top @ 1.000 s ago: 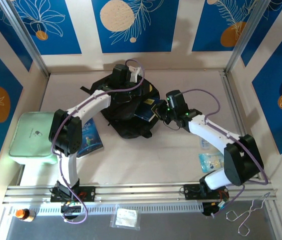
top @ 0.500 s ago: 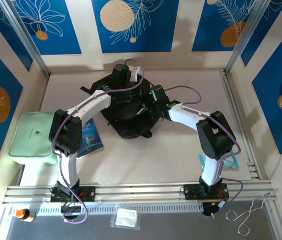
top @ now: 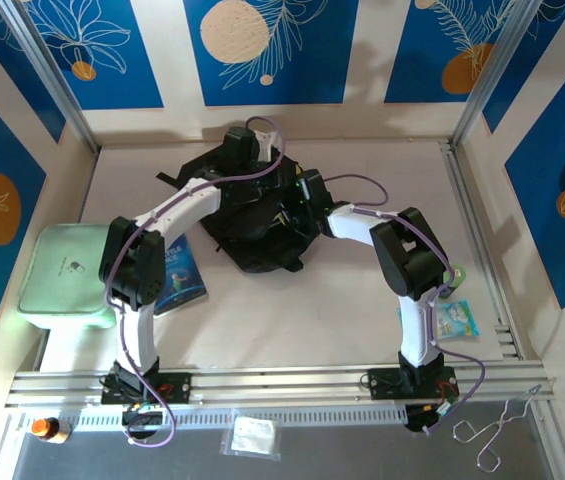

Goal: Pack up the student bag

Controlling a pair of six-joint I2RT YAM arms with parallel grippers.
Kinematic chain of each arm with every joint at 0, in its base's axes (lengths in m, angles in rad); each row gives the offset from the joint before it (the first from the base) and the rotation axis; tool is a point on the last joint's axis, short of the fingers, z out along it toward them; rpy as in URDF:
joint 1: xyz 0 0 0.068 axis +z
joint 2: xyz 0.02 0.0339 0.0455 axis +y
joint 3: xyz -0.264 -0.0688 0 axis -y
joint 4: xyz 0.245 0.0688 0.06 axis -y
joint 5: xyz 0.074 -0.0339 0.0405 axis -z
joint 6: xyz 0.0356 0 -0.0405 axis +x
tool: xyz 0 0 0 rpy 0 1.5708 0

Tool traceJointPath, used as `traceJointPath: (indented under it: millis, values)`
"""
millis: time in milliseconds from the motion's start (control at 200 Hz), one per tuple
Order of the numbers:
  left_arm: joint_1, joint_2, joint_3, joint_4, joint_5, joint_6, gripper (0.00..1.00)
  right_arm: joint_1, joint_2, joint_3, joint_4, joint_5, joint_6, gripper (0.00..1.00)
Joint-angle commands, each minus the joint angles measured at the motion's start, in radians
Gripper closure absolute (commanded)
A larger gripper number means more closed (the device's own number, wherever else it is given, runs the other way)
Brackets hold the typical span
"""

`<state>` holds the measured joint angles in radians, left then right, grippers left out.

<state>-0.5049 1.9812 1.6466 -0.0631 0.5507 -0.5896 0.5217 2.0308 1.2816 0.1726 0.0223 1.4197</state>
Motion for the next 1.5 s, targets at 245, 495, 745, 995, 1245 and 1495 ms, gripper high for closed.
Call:
traceJointPath:
  millis: [245, 495, 745, 995, 1245, 1495]
  values:
    - [0.014, 0.005, 0.052, 0.074, 0.049, -0.014, 1.0, -0.012, -0.255, -0.206, -0.059, -0.023, -0.012, 0.58]
    - [0.016, 0.003, 0.024, 0.067, 0.042, -0.004, 1.0, -0.02, -0.478, -0.362, -0.119, 0.067, -0.086, 0.64]
    - [0.04, -0.073, -0.075, 0.012, 0.001, 0.014, 0.65, -0.059, -0.674, -0.384, -0.264, 0.101, -0.359, 0.48]
    - [0.133, -0.29, -0.334, -0.168, -0.223, 0.047, 0.34, -0.084, -0.751, -0.333, -0.365, 0.092, -0.572, 0.27]
    - [0.224, -0.536, -0.634, -0.398, -0.551, 0.041, 0.17, -0.055, -0.682, -0.256, -0.368, 0.054, -0.636, 0.23]
    - [0.29, -0.61, -0.839, -0.413, -0.564, -0.01, 0.12, 0.002, -0.567, -0.166, -0.364, 0.024, -0.641, 0.23]
